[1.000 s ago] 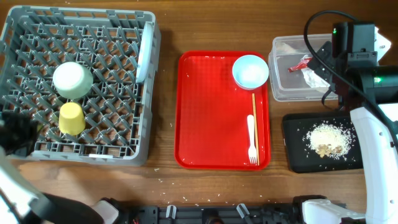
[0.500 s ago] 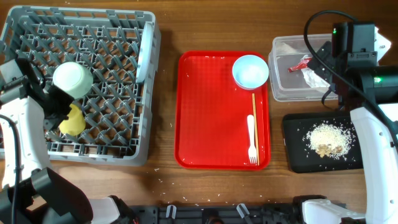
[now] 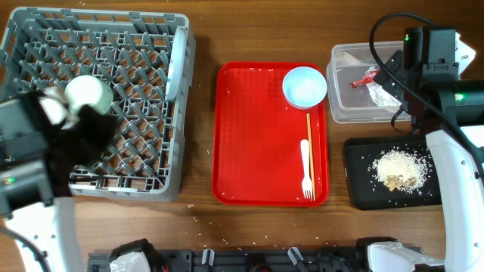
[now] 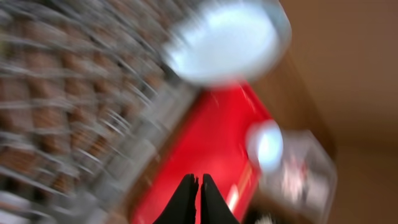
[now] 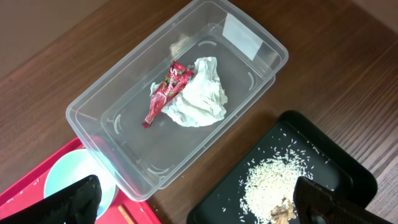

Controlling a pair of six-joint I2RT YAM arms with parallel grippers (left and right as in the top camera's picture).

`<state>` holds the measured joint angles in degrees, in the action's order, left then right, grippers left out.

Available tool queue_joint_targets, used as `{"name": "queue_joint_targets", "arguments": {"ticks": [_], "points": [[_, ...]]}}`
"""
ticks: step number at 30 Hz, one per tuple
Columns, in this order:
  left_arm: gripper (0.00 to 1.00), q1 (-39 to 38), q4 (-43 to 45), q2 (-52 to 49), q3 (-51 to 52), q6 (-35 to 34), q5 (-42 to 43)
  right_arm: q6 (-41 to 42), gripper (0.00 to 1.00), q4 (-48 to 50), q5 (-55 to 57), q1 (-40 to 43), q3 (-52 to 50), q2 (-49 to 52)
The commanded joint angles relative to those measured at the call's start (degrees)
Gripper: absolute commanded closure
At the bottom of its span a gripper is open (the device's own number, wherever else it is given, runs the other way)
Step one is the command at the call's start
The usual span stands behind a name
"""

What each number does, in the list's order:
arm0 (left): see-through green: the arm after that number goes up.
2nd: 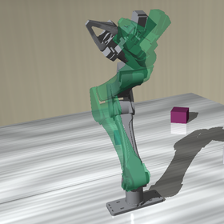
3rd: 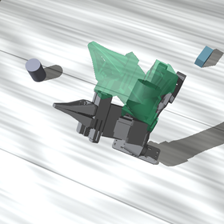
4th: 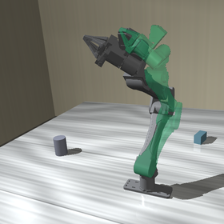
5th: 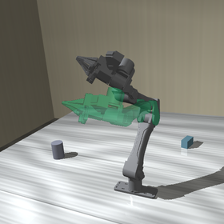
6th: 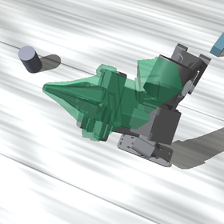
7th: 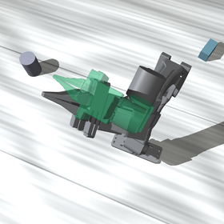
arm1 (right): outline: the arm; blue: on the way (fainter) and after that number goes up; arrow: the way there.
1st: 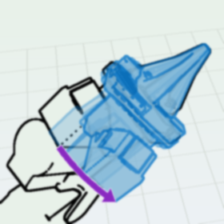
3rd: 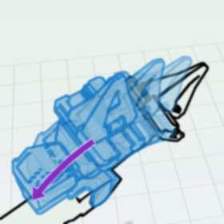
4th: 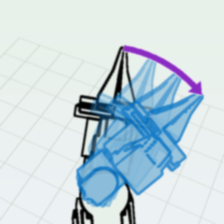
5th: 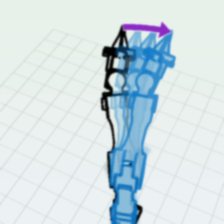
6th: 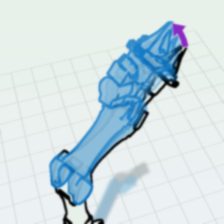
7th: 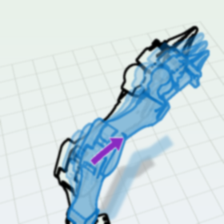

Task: Sort waste into correct bins and load items into the dishwasher rack
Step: 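Grasp the white plastic fork on the red tray with the left gripper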

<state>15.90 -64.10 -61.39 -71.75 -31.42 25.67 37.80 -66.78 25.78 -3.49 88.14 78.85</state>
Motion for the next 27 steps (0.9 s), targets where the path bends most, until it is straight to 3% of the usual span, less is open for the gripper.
{"name": "queue_joint_targets", "arguments": {"ticks": [1, 3, 4, 6, 7, 10, 12, 13, 17, 20, 22, 24, 25, 26, 27], "points": [[0.67, -20.79, 3.08, -0.72, -0.63, -0.59, 4.31, -0.17, 0.00, 0.11, 1.16, 0.20, 0.63, 0.11], [0.34, -33.88, 8.68, -3.45, -0.63, -0.59, 4.31, -0.17, 0.00, 0.11, 1.16, 0.20, 0.63, 0.11], [0.45, -41.77, 13.35, -6.08, -0.63, -0.59, 4.26, -0.17, 0.00, 0.11, 1.16, 0.20, 0.63, 0.11], [0.50, -51.60, 19.26, -11.41, -0.63, -1.46, 1.49, -0.17, 0.00, 0.13, 1.16, 0.20, 0.63, 0.11], [0.50, -56.15, 21.11, -14.99, -0.63, -5.44, -4.76, -0.17, 0.00, 0.11, 1.16, 0.20, 0.63, 0.11], [0.59, -63.67, 23.06, -26.77, -0.63, -19.54, -21.66, -0.17, 0.00, 0.13, 1.16, 0.20, 0.63, 0.11], [0.66, -66.49, 26.49, -33.73, -0.63, -20.31, -22.75, -0.17, 0.00, 0.11, 1.16, 0.20, 0.63, 0.11], [0.74, -68.28, 28.41, -37.86, -0.63, -20.35, -22.77, -0.15, 0.00, 0.11, 1.16, 0.20, 0.63, 0.11], [0.77, -74.27, 32.24, -47.60, -0.63, -23.52, -30.67, -0.17, 0.00, 0.11, 1.16, 0.20, 0.63, 0.11], [0.64, -77.55, 35.06, -49.20, -0.63, -23.52, -39.52, -0.15, 0.00, 0.11, 1.16, 0.20, 0.63, 0.11], [0.54, -78.44, 37.97, -49.20, -0.63, -23.50, -40.68, -0.15, 0.00, 0.11, 1.16, 0.20, 0.63, 0.11], [0.06, -79.19, 40.13, -49.20, -0.63, -23.50, -40.04, -0.17, 0.01, 0.11, 1.16, 0.20, 0.63, 0.11], [0.14, -79.45, 39.52, -49.20, -0.63, -23.45, -38.05, -0.17, 0.00, 0.11, 1.16, 0.20, 0.63, 0.11], [0.28, -79.54, 38.99, -49.20, -0.63, -23.43, -38.34, -0.15, 0.00, 0.11, 1.16, 0.20, 0.63, 0.11], [0.25, -79.54, 38.80, -49.20, -0.63, -22.84, -38.34, -0.17, 0.00, 0.11, 1.16, 0.20, 0.63, 0.11]]}}
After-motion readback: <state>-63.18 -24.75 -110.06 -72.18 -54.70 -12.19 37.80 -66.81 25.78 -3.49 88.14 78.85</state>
